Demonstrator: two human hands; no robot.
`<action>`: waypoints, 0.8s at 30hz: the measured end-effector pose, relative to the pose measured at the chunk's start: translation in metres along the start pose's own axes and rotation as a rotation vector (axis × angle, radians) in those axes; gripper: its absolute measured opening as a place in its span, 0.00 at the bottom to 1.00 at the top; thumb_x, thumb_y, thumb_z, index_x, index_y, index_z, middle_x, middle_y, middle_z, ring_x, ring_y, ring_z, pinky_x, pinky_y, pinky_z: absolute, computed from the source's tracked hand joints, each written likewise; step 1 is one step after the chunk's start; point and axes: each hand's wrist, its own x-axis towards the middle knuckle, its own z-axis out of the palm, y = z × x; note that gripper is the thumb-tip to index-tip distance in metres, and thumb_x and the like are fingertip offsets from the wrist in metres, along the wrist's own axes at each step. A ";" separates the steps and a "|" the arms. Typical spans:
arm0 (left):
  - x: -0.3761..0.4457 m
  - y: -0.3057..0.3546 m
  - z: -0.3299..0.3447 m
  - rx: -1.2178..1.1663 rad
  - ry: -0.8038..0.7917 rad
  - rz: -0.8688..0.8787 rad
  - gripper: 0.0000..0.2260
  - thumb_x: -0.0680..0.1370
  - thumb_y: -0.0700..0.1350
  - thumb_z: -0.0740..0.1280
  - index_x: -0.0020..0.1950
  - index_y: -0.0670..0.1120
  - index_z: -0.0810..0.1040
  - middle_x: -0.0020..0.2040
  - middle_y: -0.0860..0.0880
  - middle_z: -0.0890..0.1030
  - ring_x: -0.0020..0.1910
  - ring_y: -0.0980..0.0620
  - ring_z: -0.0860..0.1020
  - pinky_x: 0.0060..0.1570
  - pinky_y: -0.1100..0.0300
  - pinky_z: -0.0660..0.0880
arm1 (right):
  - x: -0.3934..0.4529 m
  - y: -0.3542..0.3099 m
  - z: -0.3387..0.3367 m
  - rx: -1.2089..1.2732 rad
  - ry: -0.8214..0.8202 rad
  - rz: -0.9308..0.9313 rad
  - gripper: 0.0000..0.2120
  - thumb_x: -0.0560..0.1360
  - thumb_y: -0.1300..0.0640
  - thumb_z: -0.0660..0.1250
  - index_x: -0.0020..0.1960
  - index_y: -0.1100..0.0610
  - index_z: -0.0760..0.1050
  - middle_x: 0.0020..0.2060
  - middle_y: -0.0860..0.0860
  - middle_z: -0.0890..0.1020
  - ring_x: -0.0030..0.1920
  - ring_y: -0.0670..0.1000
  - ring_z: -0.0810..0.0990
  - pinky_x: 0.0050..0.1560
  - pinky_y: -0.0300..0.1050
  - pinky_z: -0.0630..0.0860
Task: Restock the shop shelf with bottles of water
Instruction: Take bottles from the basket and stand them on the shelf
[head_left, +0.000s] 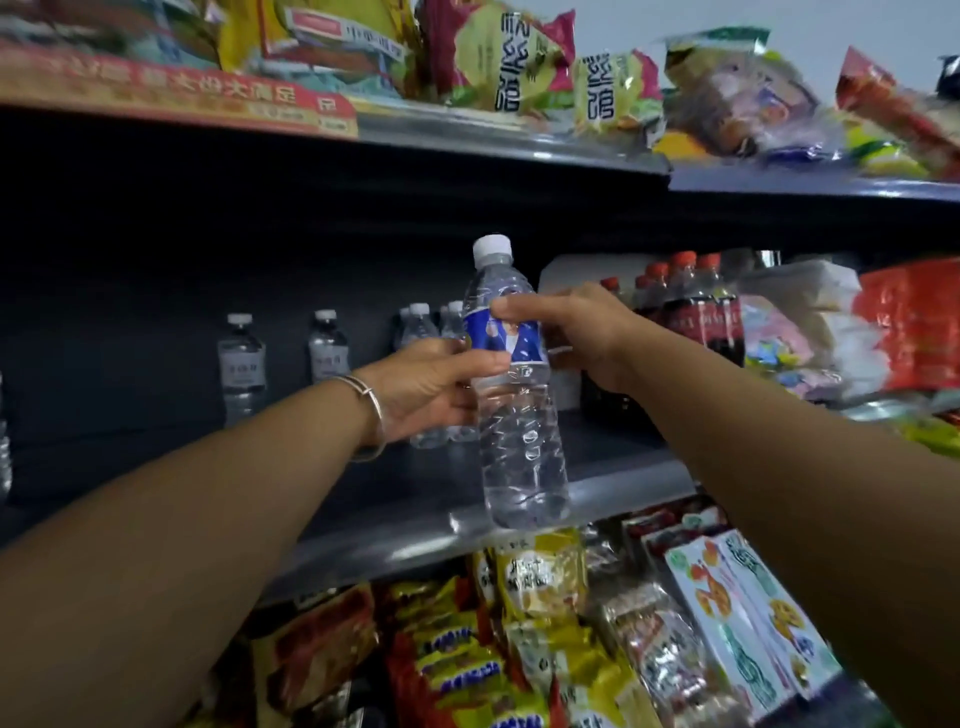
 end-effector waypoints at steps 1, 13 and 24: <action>0.006 0.003 -0.007 0.006 0.028 0.005 0.22 0.71 0.46 0.70 0.63 0.40 0.74 0.58 0.40 0.80 0.59 0.42 0.78 0.61 0.48 0.74 | 0.011 -0.002 0.001 -0.002 0.014 -0.006 0.14 0.67 0.51 0.74 0.43 0.63 0.80 0.35 0.54 0.84 0.35 0.50 0.81 0.39 0.41 0.78; 0.085 -0.072 -0.049 0.418 0.322 -0.075 0.26 0.63 0.56 0.77 0.58 0.50 0.76 0.52 0.52 0.82 0.49 0.55 0.80 0.52 0.57 0.76 | 0.138 0.062 0.045 -0.156 0.188 -0.010 0.34 0.52 0.37 0.78 0.44 0.63 0.79 0.39 0.57 0.84 0.39 0.56 0.83 0.45 0.54 0.81; 0.118 -0.104 -0.080 0.265 0.423 -0.136 0.10 0.69 0.33 0.73 0.47 0.43 0.79 0.48 0.44 0.83 0.51 0.45 0.81 0.56 0.54 0.77 | 0.186 0.106 0.053 -0.083 -0.028 0.052 0.27 0.57 0.42 0.79 0.45 0.61 0.78 0.41 0.55 0.84 0.40 0.53 0.82 0.43 0.46 0.78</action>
